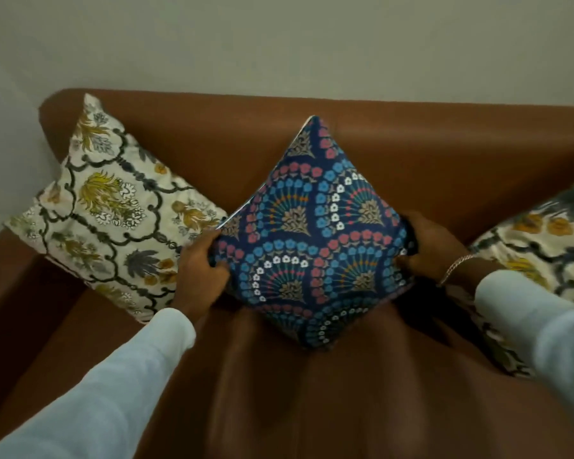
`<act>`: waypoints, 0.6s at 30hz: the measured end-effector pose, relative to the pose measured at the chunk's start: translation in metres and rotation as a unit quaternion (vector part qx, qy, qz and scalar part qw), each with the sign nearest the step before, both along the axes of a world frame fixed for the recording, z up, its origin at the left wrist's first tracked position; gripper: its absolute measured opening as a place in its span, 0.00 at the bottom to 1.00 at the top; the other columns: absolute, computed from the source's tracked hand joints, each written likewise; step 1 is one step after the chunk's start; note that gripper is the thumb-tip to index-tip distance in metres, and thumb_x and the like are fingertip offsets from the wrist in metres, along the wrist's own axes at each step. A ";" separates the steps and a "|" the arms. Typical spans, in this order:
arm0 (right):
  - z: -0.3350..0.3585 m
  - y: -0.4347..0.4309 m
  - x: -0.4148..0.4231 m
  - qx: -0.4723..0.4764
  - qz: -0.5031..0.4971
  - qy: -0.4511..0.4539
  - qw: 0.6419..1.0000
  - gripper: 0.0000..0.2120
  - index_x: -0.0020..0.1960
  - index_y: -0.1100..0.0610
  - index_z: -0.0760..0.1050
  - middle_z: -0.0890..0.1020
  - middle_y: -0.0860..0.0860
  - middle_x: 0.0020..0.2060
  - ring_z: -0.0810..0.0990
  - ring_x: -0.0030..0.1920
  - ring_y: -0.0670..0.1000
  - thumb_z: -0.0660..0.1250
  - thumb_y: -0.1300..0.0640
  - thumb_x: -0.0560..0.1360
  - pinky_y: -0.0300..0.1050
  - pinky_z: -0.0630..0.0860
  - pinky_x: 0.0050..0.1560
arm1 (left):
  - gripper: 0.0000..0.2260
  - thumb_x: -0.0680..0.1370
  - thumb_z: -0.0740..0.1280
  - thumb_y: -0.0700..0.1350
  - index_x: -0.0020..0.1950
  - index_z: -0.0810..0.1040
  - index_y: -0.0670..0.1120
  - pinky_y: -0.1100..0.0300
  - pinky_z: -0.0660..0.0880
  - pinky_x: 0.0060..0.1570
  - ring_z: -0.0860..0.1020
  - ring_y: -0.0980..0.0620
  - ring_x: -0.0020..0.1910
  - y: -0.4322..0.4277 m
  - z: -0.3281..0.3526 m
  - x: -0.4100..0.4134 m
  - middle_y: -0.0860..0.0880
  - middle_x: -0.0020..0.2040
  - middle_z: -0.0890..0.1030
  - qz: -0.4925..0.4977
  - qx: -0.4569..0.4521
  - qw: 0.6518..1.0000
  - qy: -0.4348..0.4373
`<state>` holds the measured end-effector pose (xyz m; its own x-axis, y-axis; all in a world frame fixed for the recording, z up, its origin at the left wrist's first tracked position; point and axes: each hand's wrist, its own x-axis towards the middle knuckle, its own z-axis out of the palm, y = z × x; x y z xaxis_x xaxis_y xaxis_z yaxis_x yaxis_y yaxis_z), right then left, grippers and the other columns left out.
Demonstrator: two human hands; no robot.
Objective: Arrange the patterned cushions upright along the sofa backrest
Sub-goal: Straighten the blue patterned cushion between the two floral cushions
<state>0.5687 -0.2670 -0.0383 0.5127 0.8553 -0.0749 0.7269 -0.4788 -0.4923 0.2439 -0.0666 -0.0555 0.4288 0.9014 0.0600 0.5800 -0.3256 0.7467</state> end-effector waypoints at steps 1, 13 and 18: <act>0.000 0.005 0.003 -0.019 -0.018 0.005 1.000 0.38 0.68 0.56 0.65 0.77 0.60 0.61 0.77 0.58 0.61 0.76 0.59 0.62 0.45 0.70 0.53 | 0.24 0.74 0.66 0.37 0.69 0.70 0.48 0.42 0.67 0.68 0.70 0.41 0.67 0.003 -0.005 -0.005 0.41 0.68 0.73 0.001 -0.012 1.000 -0.002; 0.018 0.020 -0.086 0.174 -0.158 -0.033 0.972 0.06 0.40 0.55 0.79 0.84 0.52 0.36 0.81 0.39 0.55 0.74 0.57 0.65 0.40 0.67 0.35 | 0.20 0.75 0.67 0.38 0.67 0.73 0.43 0.50 0.70 0.62 0.75 0.39 0.62 0.028 -0.025 0.011 0.39 0.65 0.77 0.120 -0.031 0.988 -0.097; 0.010 -0.003 -0.113 0.190 -0.246 -0.047 0.949 0.05 0.44 0.51 0.79 0.84 0.52 0.40 0.80 0.46 0.58 0.72 0.53 0.68 0.59 0.73 0.53 | 0.19 0.76 0.66 0.37 0.66 0.74 0.45 0.47 0.73 0.62 0.75 0.40 0.62 0.025 -0.024 0.017 0.39 0.66 0.76 0.133 -0.060 0.982 -0.121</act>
<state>0.4558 -0.2701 -0.0281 0.8463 0.4667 0.2567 0.5105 -0.5732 -0.6410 0.2611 -0.0419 -0.0794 0.1633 0.9864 0.0171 0.4333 -0.0873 0.8970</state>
